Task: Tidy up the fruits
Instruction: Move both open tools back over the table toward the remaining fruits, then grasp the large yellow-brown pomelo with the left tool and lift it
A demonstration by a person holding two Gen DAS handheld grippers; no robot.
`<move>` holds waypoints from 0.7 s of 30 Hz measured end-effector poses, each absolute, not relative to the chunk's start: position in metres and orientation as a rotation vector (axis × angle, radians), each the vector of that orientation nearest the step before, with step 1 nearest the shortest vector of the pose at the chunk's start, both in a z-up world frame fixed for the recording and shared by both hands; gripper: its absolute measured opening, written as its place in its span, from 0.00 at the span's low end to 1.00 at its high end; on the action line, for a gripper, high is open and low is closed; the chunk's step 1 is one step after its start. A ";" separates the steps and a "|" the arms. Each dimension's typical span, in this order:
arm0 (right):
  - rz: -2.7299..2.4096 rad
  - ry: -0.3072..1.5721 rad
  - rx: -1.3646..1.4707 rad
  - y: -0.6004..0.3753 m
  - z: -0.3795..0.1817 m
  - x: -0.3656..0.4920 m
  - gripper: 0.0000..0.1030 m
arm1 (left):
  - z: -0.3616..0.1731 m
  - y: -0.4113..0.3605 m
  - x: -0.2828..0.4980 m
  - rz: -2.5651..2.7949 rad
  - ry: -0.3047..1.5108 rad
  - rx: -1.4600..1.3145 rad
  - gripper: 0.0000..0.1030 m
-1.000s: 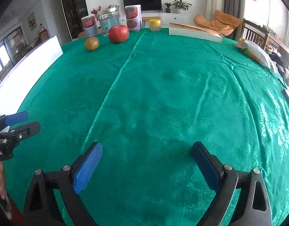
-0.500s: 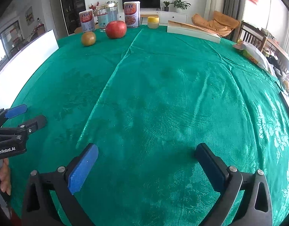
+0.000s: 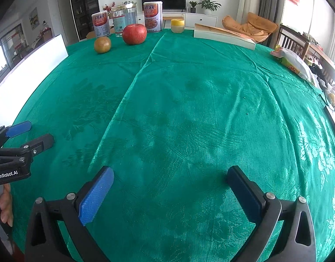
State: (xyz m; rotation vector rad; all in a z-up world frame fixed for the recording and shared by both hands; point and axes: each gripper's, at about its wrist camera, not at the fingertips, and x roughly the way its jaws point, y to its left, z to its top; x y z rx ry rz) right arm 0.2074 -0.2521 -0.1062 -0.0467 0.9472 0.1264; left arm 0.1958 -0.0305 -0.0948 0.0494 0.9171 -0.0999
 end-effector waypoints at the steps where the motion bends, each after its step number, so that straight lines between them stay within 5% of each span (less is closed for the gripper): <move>1: 0.126 0.947 -0.047 -0.252 -0.106 0.207 1.00 | -0.094 -0.031 0.198 -0.109 0.921 0.056 0.94; 21: 0.178 0.947 -0.075 -0.245 -0.107 0.209 1.00 | -0.083 -0.014 0.451 0.007 0.896 -0.056 0.93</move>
